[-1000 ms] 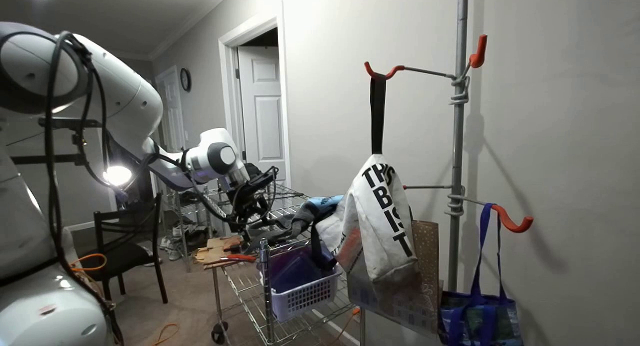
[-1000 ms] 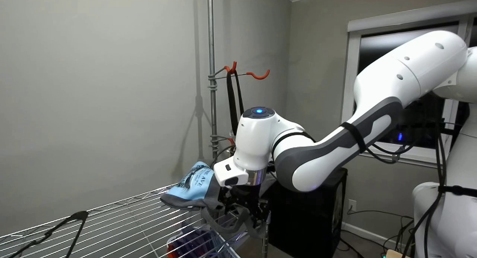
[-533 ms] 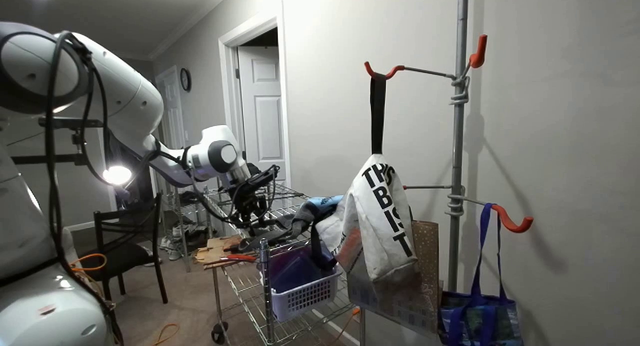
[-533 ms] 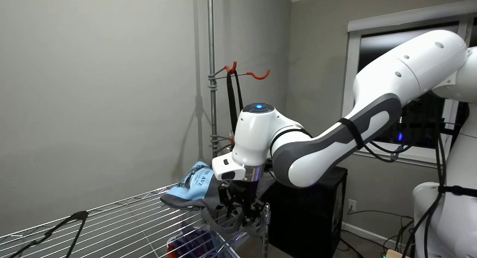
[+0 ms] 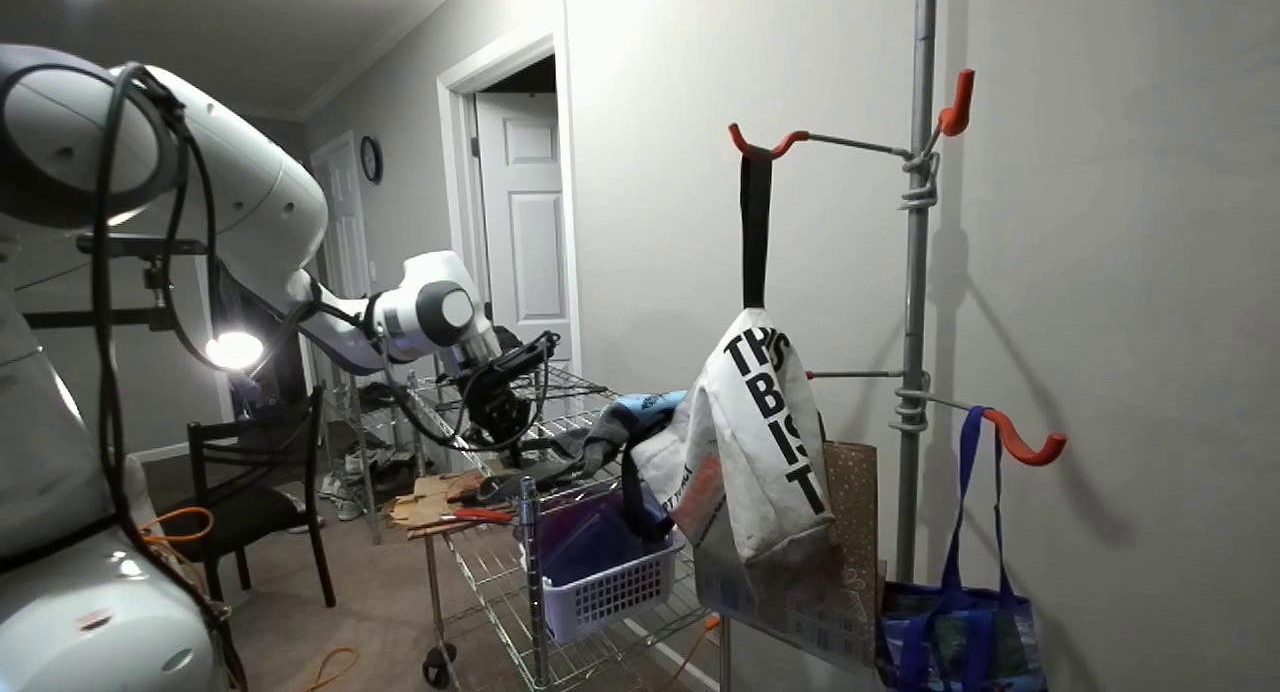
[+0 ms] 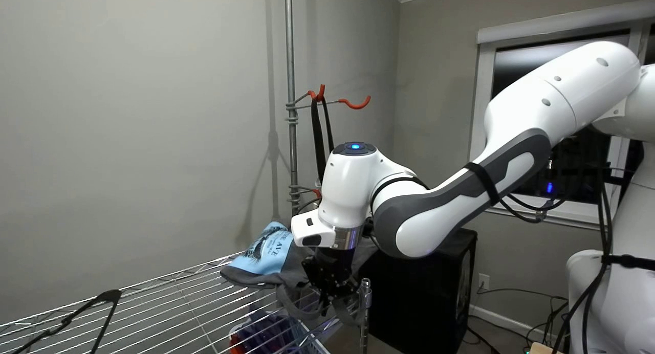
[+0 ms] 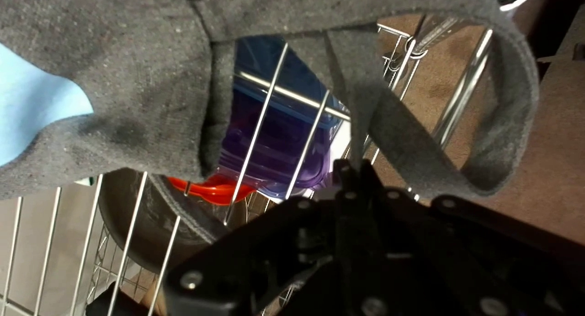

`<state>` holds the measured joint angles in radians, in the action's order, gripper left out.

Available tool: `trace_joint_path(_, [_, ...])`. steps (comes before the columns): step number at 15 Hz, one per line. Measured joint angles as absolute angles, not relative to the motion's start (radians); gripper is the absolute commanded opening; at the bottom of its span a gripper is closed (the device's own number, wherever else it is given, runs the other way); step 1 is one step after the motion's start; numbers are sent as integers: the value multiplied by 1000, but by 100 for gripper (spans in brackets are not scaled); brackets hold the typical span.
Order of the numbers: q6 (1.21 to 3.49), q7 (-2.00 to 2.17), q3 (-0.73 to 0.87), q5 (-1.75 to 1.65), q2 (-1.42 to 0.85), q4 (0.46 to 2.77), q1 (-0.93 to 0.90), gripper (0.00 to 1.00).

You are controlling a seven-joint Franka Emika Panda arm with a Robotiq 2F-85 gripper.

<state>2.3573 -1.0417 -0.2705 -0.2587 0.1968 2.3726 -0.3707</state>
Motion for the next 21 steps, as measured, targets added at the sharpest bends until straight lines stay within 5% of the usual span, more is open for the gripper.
trace_joint_path(21, [2286, -936, -357, -786, 375, 1929, -310, 1])
